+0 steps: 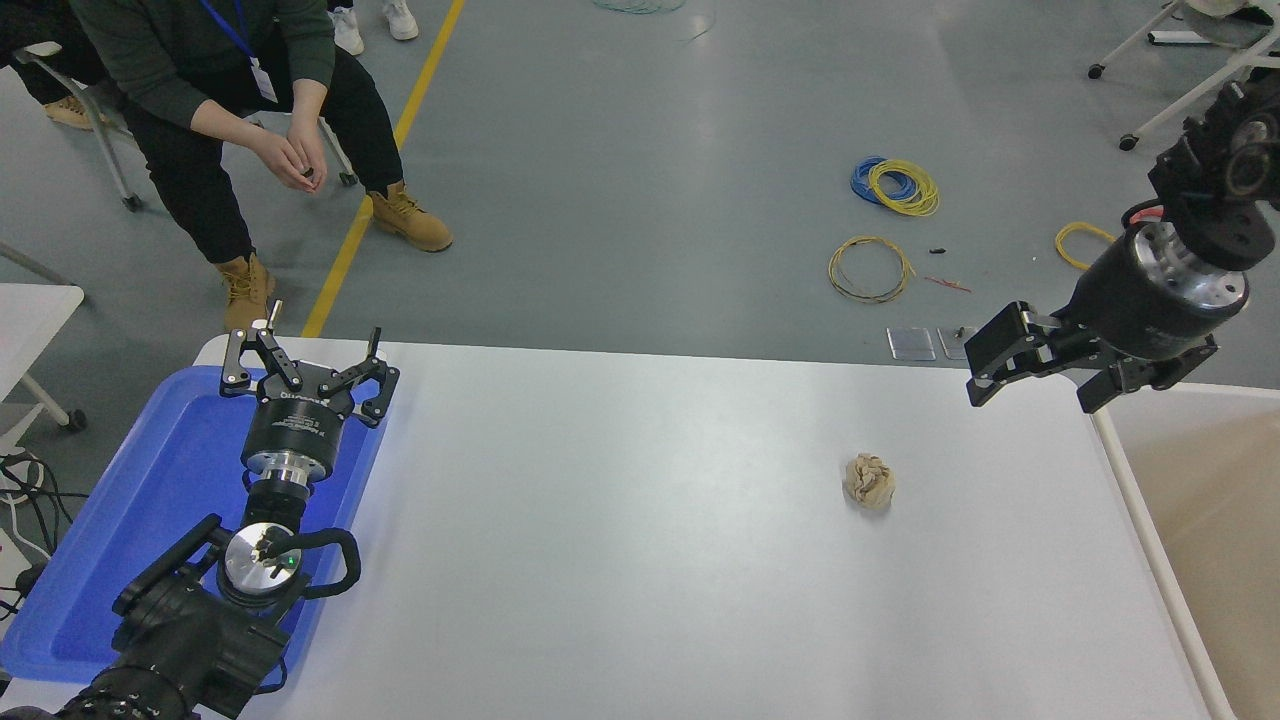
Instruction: Pick up paper ball place in dustbin
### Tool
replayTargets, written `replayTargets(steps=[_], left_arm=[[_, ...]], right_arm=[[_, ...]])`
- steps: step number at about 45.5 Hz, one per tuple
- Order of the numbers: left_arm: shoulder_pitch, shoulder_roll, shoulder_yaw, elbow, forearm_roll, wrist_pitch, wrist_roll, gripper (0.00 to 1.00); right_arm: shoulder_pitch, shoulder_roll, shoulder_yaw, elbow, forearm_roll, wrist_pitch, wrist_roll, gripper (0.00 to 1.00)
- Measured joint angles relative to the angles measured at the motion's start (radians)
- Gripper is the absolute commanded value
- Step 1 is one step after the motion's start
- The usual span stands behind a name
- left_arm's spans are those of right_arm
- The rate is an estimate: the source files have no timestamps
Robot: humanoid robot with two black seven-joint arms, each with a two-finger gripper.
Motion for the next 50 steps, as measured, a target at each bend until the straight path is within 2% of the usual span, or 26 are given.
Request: replayTargets(steps=[50], left_arm=[[-0.001, 0.0, 0.0, 0.0, 0.0, 0.0, 0.0, 1.0]], right_arm=[[-0.004, -0.003, 0.001, -0.006, -0.001, 0.0, 0.0, 1.0]])
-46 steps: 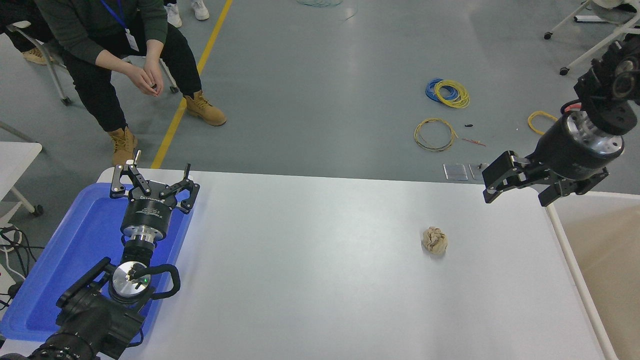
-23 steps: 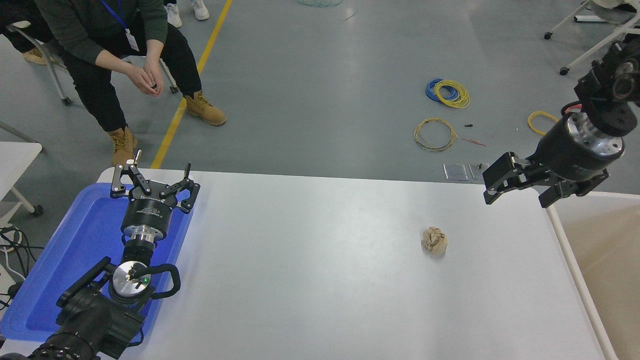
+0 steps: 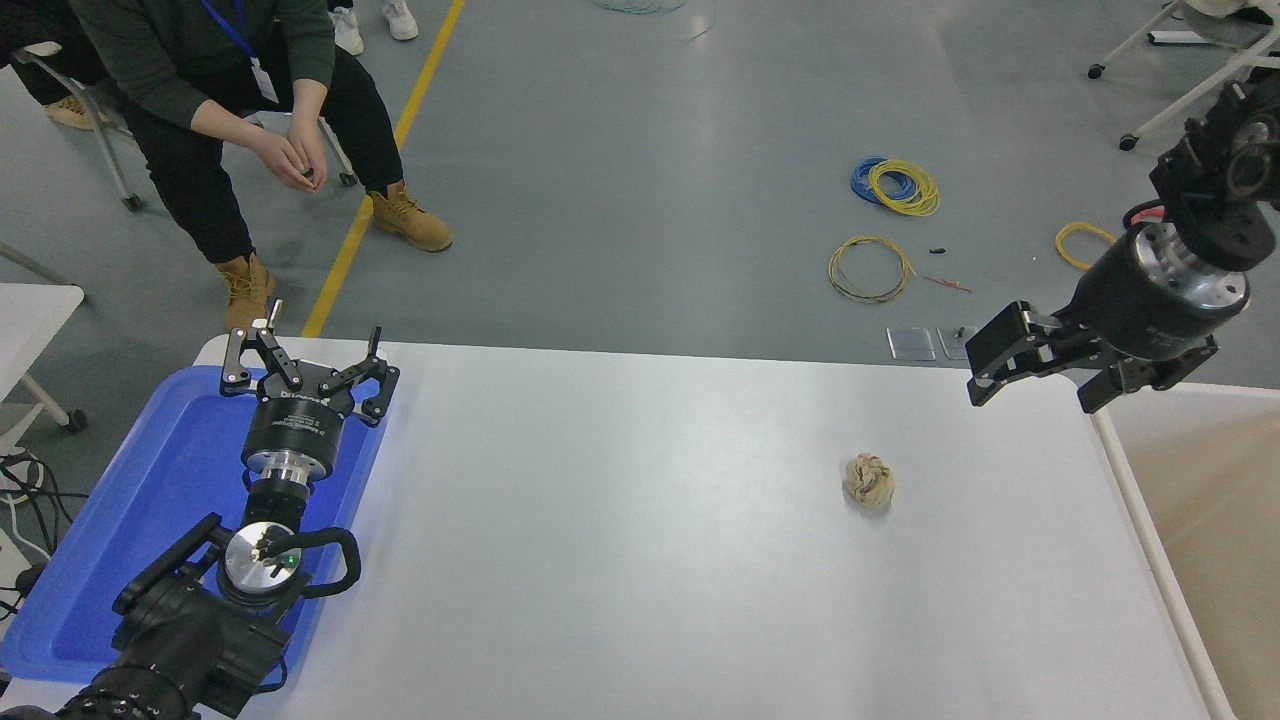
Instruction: Pick up paper ball place in dustbin
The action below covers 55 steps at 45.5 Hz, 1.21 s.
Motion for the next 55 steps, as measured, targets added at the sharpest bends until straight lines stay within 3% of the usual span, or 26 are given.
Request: replayTargets(steps=[30, 55], left_arm=[[0.0, 0.0, 0.0, 0.0, 0.0, 0.0, 0.0, 1.0], [0.0, 0.0, 0.0, 0.0, 0.0, -0.001, 0.001, 1.0]], right_arm=[[-0.014, 0.012, 0.002, -0.016, -0.002, 0.0, 0.001, 1.0], [-0.12, 0.115, 0.025, -0.217, 0.011, 0.0, 0.002, 1.0]])
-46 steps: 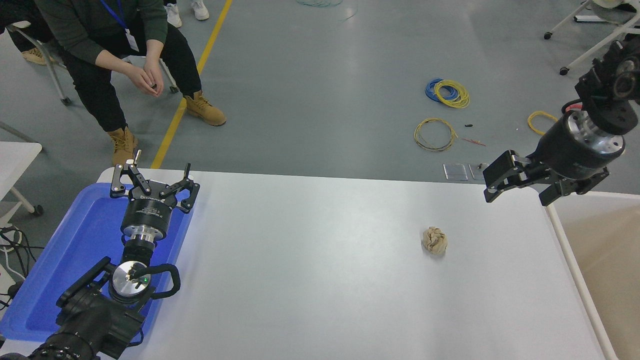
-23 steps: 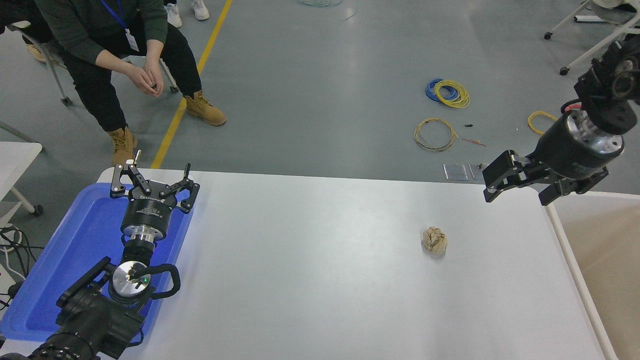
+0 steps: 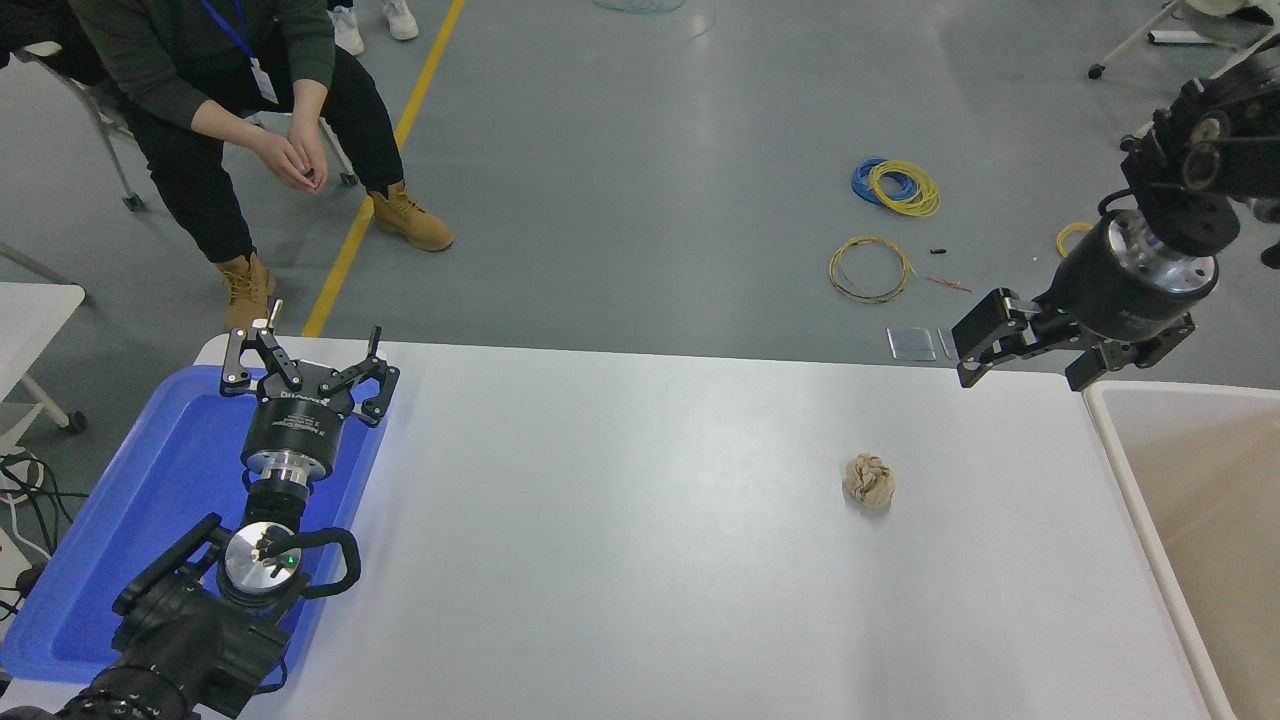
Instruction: Pick up paper ball place in dustbin
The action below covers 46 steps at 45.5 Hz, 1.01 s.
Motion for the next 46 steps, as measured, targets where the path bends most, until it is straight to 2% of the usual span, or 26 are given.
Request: replayTargets(steps=[15, 46], left_arm=[[0.0, 0.0, 0.0, 0.0, 0.0, 0.0, 0.0, 1.0], [0.0, 0.0, 0.0, 0.0, 0.0, 0.0, 0.0, 1.0]], right_arm=[[-0.112, 0.086, 0.008, -0.12, 0.002, -0.051, 0.001, 1.0], [-0.474, 0.226, 0.08, -0.291, -0.001, -0.487, 0.001, 1.0]])
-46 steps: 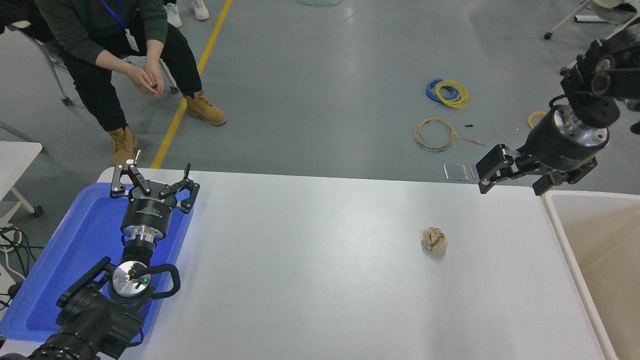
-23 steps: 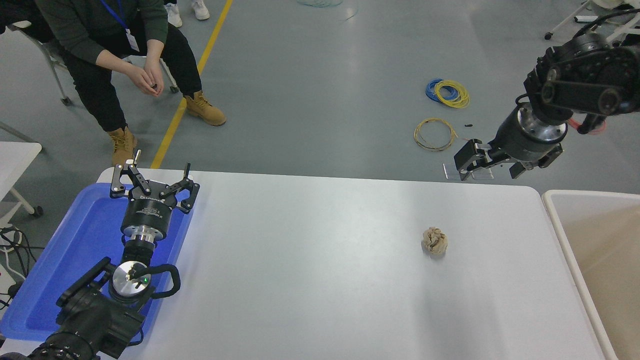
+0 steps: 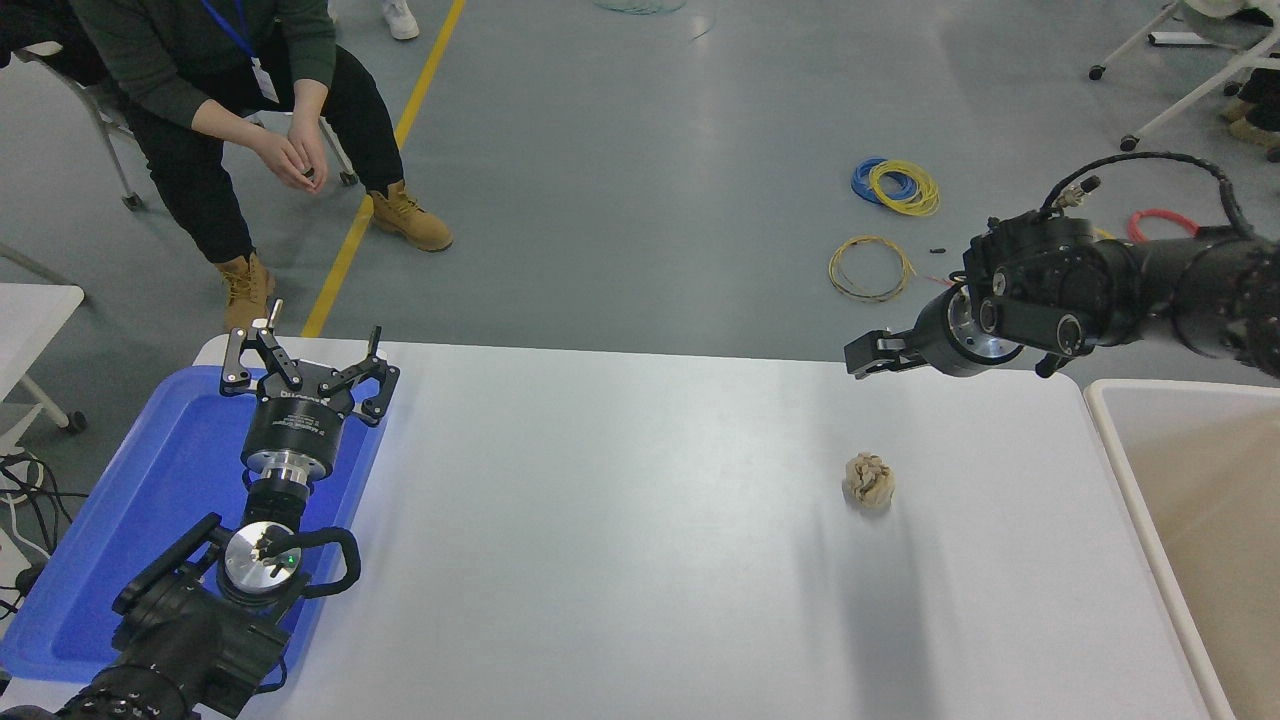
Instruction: Pick up paper ball place in dustbin
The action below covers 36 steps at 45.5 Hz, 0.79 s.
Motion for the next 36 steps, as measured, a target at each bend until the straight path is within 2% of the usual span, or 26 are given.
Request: replayTargets(steps=[15, 36], left_arm=[[0.0, 0.0, 0.0, 0.0, 0.0, 0.0, 0.0, 1.0], [0.0, 0.0, 0.0, 0.0, 0.0, 0.0, 0.0, 1.0]], right_arm=[[-0.188, 0.063, 0.023, -0.127, -0.003, -0.141, 0.0, 1.0], [-0.37, 0.116, 0.034, -0.276, -0.012, -0.204, 0.001, 1.0]])
